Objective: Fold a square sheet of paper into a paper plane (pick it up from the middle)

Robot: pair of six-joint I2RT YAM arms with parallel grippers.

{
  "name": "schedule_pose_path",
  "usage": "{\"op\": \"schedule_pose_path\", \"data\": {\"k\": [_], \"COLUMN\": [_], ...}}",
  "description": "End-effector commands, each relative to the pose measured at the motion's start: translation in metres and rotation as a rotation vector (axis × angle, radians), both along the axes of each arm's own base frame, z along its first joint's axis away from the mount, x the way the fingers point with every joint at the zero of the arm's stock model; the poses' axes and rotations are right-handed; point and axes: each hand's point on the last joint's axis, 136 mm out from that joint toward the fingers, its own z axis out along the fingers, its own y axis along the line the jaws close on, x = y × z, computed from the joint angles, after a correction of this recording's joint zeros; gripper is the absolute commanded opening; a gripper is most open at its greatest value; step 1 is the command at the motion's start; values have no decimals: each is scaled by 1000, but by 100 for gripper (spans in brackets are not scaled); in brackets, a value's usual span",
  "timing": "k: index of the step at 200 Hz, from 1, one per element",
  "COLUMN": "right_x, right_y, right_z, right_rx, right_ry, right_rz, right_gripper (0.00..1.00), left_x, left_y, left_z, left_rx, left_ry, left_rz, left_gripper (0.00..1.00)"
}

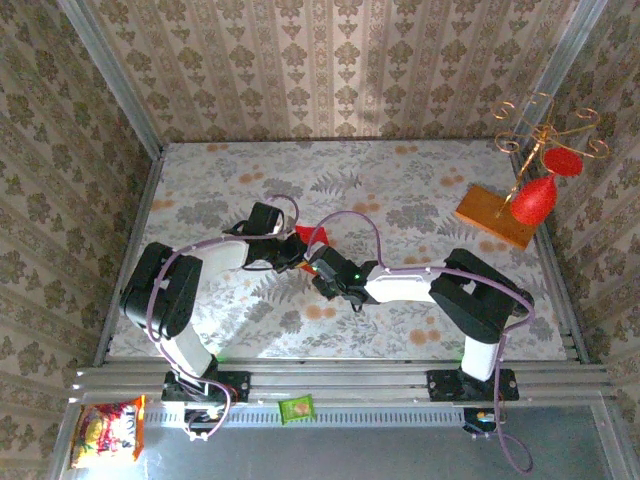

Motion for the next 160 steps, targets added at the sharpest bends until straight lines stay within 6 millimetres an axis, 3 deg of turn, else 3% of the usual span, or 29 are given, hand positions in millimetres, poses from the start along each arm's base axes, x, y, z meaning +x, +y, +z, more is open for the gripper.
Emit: {"op": "schedule_pose_path", "data": {"k": [1, 69, 160], "right_x": [9, 14, 13], "right_y": [0, -3, -7], "right_z": [-1, -6, 4], "right_rx": [-23, -50, -39], "right_ry": [-39, -48, -67], "right_rz": [-23, -40, -49], "right_gripper": [38, 31, 21], "left_x": [3, 4, 7], "left_y": [-4, -6, 1], "left_z": [12, 12, 15], "left_rx": [-26, -32, -29], "left_ry": [6, 10, 12], "left_rz": [0, -4, 16], "left_gripper": [9, 10, 15]}}
